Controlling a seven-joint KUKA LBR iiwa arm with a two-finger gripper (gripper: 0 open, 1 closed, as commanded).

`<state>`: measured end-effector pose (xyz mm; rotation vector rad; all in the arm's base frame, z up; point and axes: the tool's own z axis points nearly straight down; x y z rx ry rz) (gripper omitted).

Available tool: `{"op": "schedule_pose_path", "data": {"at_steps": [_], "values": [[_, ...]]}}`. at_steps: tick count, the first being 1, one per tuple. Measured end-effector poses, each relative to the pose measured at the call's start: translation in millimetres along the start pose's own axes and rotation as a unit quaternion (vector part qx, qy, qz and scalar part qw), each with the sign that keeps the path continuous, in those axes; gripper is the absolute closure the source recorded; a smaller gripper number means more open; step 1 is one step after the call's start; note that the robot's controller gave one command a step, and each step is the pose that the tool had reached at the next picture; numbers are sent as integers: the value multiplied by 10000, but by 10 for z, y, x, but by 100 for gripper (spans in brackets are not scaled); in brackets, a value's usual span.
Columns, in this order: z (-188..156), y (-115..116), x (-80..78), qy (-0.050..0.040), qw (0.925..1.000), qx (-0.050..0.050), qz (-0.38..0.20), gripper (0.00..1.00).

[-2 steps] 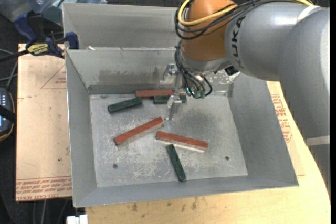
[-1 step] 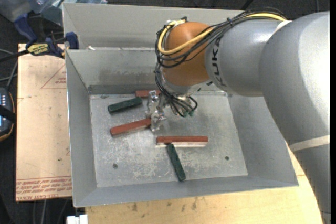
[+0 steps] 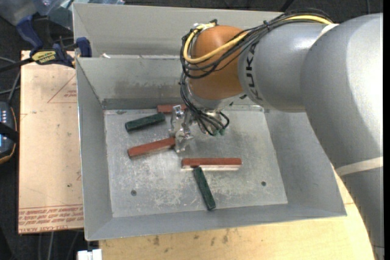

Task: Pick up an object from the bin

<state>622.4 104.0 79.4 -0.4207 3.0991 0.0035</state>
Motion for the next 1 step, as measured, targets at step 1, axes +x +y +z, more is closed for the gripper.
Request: {"op": "schedule_pose_path", "data": {"at_steps": [1], "values": [[-1546,-142,-112,23,9998,5,189,100]]}}
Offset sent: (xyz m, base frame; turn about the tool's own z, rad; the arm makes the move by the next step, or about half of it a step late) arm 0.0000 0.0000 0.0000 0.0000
